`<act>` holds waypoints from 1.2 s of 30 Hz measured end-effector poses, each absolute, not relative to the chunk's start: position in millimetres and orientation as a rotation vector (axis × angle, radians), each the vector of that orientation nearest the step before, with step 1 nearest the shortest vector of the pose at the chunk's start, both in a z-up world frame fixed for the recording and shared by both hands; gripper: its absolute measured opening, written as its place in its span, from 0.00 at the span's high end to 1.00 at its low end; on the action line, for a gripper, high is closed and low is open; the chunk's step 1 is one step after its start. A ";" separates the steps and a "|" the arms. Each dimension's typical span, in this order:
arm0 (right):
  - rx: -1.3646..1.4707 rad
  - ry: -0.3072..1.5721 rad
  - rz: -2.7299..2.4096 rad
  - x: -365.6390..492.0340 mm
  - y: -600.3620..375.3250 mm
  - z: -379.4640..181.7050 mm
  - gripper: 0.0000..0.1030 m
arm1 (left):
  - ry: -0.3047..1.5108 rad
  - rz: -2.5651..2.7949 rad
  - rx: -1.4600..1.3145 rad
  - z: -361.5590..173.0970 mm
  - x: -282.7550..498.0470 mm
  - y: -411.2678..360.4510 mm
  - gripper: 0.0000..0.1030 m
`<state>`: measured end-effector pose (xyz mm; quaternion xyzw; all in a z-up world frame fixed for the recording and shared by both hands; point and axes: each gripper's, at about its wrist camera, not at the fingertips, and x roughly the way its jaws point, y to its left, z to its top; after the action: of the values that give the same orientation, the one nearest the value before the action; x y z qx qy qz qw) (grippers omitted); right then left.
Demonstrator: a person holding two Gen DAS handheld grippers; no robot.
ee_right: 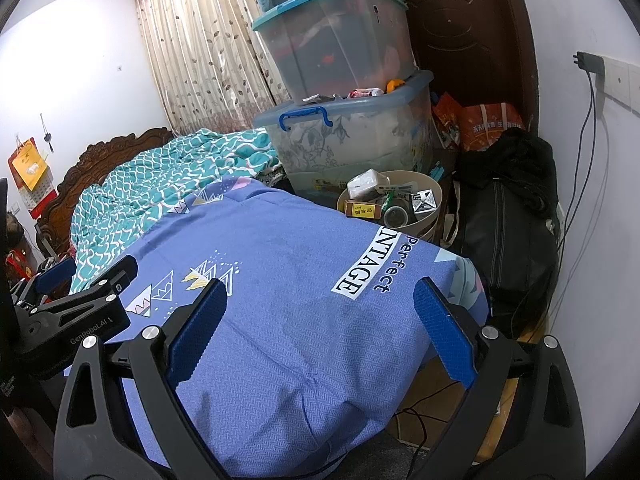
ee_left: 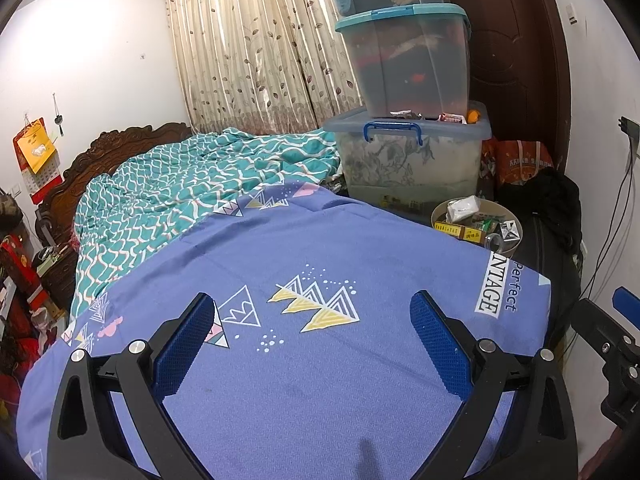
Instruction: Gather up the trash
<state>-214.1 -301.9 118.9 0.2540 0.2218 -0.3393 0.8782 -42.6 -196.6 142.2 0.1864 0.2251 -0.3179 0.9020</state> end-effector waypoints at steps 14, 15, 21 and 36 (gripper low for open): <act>0.531 0.465 -0.707 -213.8 -301.8 118.9 0.09 | 0.472 -0.657 0.385 138.4 -42.1 -192.8 0.08; 0.532 0.466 -0.707 -213.2 -301.9 117.9 0.09 | 0.473 -0.656 0.384 137.2 -41.9 -191.4 0.08; 0.533 0.465 -0.707 -212.6 -301.4 116.2 0.09 | 0.473 -0.654 0.388 135.0 -40.8 -188.9 0.08; 0.534 0.466 -0.707 -212.4 -302.4 116.1 0.09 | 0.471 -0.655 0.391 134.5 -39.5 -188.1 0.08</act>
<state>-212.4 -302.4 116.1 0.2562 0.2234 -0.3388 0.8773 -39.5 -188.1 134.5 0.1892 0.2279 -0.3168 0.9011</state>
